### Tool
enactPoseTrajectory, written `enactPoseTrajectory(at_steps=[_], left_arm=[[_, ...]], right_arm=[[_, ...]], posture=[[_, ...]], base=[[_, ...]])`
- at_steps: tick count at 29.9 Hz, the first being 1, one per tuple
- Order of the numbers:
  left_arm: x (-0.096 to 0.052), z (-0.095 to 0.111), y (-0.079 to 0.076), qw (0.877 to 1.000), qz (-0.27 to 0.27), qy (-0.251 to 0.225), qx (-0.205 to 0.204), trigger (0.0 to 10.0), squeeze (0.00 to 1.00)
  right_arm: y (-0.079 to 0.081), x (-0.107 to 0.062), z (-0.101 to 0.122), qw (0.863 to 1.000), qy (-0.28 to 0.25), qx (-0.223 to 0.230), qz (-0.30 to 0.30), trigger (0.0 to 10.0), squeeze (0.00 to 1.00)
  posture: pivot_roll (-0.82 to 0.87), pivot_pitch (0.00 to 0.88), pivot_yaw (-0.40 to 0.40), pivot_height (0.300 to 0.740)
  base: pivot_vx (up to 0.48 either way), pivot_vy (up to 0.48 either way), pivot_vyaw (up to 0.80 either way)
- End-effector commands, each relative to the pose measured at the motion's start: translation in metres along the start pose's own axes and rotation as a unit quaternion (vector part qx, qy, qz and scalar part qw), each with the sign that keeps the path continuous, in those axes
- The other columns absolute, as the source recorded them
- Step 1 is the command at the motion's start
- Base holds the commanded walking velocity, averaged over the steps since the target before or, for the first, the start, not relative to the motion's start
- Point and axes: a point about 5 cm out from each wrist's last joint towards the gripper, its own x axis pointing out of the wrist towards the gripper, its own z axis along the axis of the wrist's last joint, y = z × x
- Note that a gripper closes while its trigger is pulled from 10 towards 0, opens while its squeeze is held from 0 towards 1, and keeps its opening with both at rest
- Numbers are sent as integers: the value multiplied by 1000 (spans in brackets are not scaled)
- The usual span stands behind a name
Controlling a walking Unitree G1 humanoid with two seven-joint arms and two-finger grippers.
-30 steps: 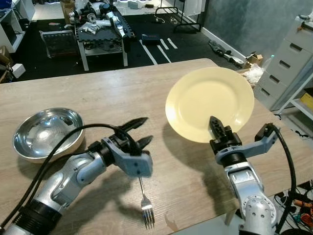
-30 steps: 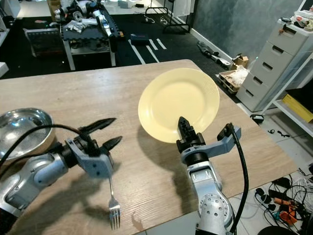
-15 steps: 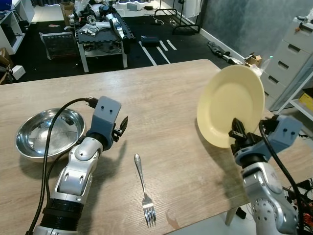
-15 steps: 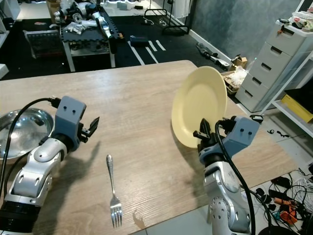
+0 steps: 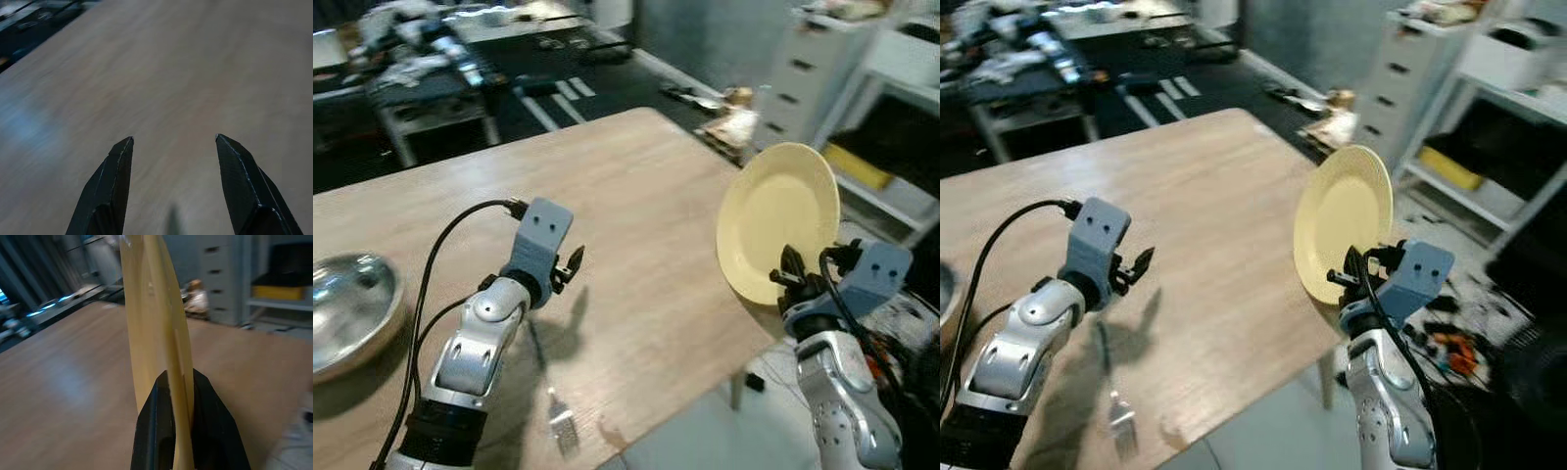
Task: Setting the table
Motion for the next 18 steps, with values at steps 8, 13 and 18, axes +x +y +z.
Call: enactPoseTrajectory(at_steps=[8, 13, 18], left_arm=[[-1, 6, -7, 999, -35, -7, -16, 10000, 0], [-1, 7, -9, 999, -34, -7, -25, 10000, 0], [0, 6, -8, 999, -30, -6, -33, 10000, 0]], right_arm=[[-3, -3, -7, 1000, 12, -15, -10, 10000, 0], [-2, -4, -9, 1000, 16, -18, -9, 10000, 0], [-2, -4, -11, 999, 21, -22, -10, 10000, 0]], posture=[[41, 163, 65, 740], [41, 166, 63, 740], [41, 168, 62, 740]], base=[[0, 0, -800], [0, 0, -800], [0, 0, -800]])
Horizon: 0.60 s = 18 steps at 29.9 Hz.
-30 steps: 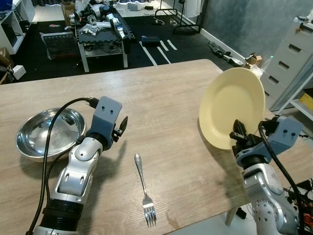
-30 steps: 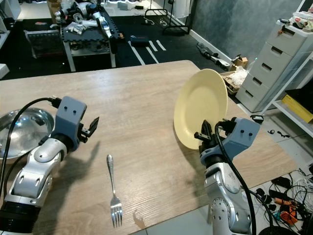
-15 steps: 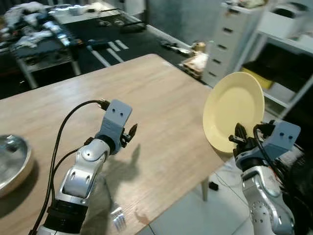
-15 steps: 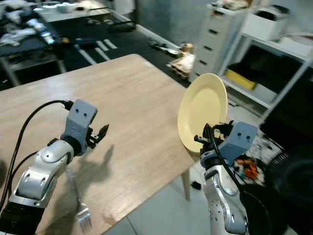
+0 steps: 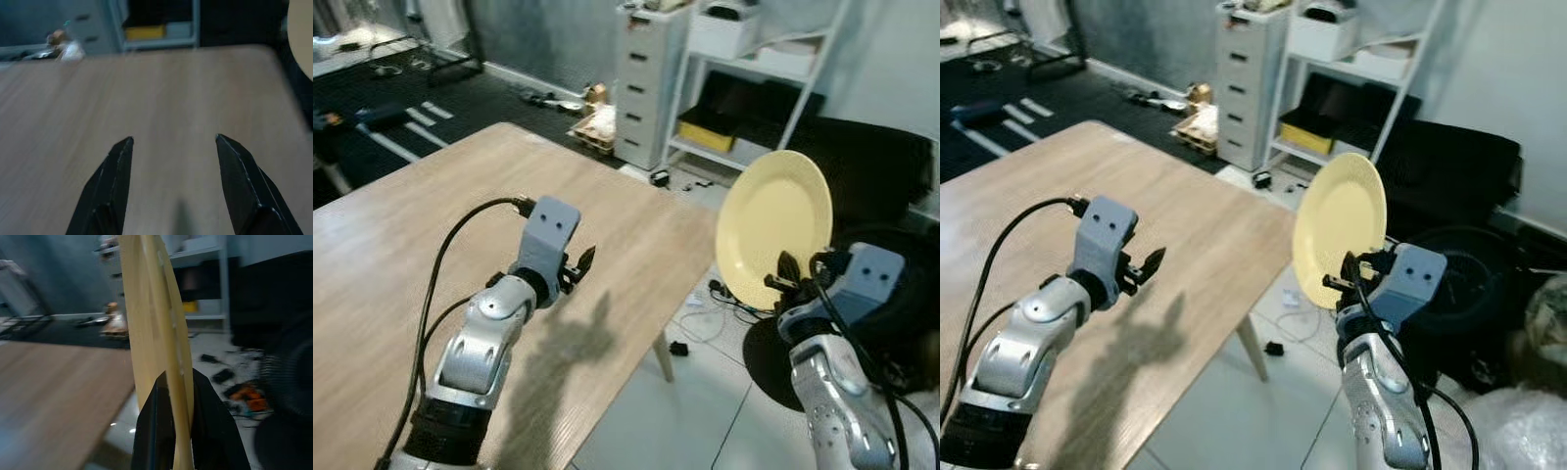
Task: Setting the table
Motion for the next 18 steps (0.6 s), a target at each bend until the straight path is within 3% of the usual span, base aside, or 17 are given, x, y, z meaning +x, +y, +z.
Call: enactPoseTrajectory(at_steps=[1, 18], left_arm=[[-2, -1, 2, 1000, 3, 4, -1, 10000, 0], [-4, 0, 0, 999, -4, -12, -32, 10000, 0]], right_arm=[[-2, -2, -3, 1000, 5, -4, -5, 10000, 0], [0, -4, -5, 1000, 13, -15, 0, 10000, 0]], posture=[[41, 168, 62, 740], [36, 175, 57, 740]], base=[[0, 0, -800], [0, 0, -800]])
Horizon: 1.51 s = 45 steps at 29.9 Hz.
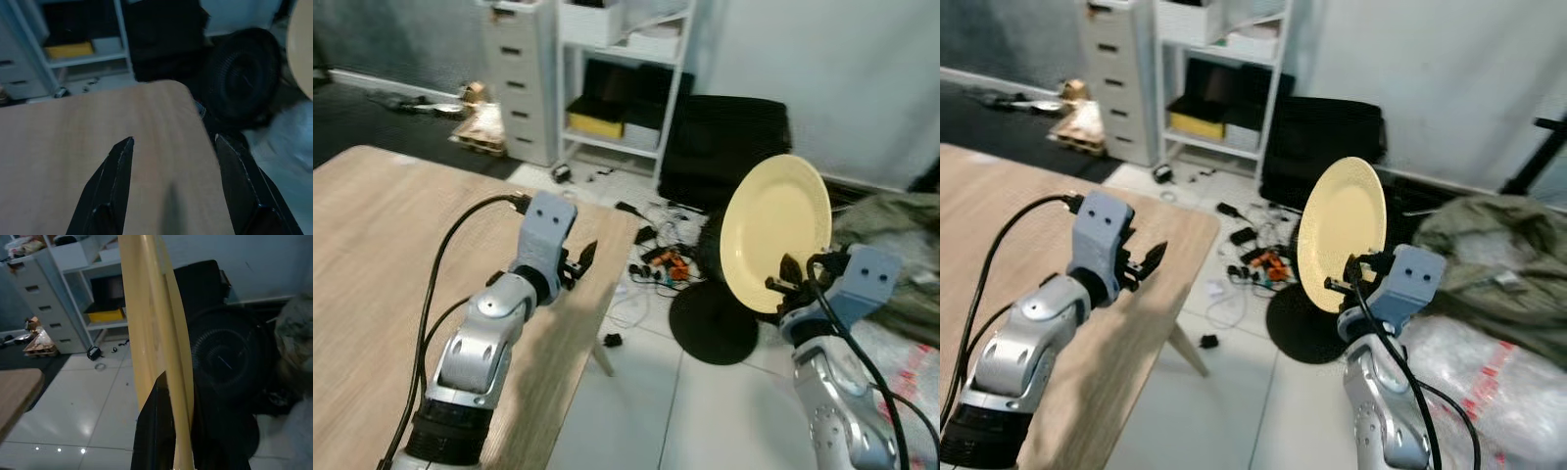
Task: Setting the table
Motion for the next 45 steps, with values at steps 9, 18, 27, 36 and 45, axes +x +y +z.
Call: enactPoseTrajectory(at_steps=[9, 18, 27, 36, 45], left_arm=[[-1, 4, -7, 999, -10, -23, -23, 10000, 0], [-1, 7, -7, 999, -5, -34, -32, 10000, 0], [0, 8, -8, 998, -4, -40, -41, 10000, 0], [0, 8, -9, 998, -2, -42, -44, 10000, 0], [2, 9, -10, 998, -7, -44, -45, 10000, 0]], right_arm=[[-4, -3, -2, 1000, 7, -6, -7, 10000, 0], [-5, -2, -1, 1000, 7, -7, -7, 10000, 0], [-5, -2, 0, 1000, 7, -11, -5, 10000, 0], [-5, 0, 2, 1000, 4, -13, -4, 10000, 0], [-6, 0, 3, 1000, 2, -15, -6, 10000, 0]], posture=[[31, 177, 55, 740], [25, 179, 52, 740], [23, 175, 48, 740], [18, 166, 45, 740], [16, 163, 46, 740]], base=[[0, 0, -800], [0, 0, -800], [0, 0, -800], [0, 0, -800], [0, 0, -800]])
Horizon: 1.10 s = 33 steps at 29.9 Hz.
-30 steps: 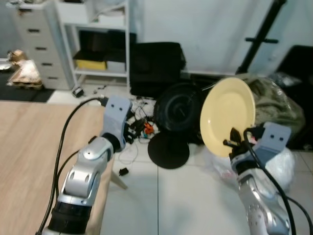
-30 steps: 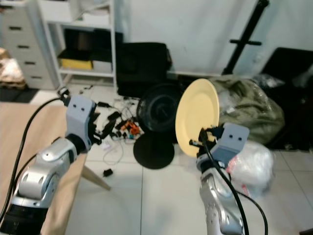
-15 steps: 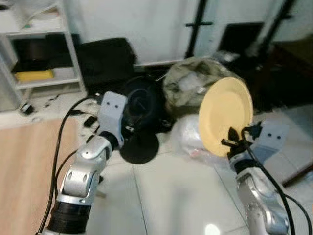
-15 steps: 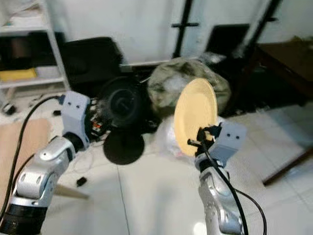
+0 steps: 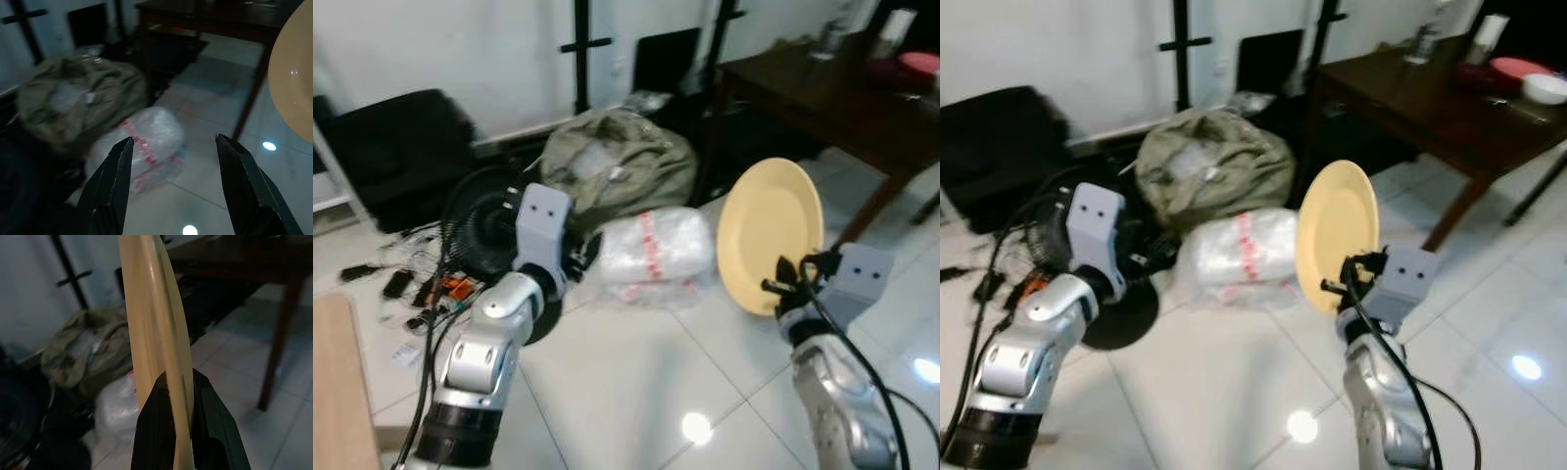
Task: Setting the table
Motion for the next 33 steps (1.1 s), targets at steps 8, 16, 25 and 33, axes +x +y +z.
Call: enactPoseTrajectory(at_steps=[8, 16, 25, 33], left_arm=[[0, -2, -1, 1000, -7, 0, -6, 10000, 0], [0, -2, -2, 1000, -9, -3, -8, 10000, 0], [1, -1, -3, 1000, -14, -8, -12, 10000, 0], [2, -2, -5, 1000, -22, -12, -17, 10000, 0]], right_arm=[[-2, -2, -3, 1000, 4, -2, -3, 10000, 0], [-3, -2, -3, 1000, 4, -2, -4, 10000, 0], [-3, -2, -3, 1000, 6, -3, -5, 10000, 0], [-4, -3, -3, 1000, 6, -4, -7, 10000, 0]], posture=[[8, 152, 49, 740], [6, 150, 50, 740], [5, 155, 49, 740], [-1, 160, 48, 740]], base=[[0, 0, -800], [0, 0, -800], [0, 0, -800], [0, 0, -800]])
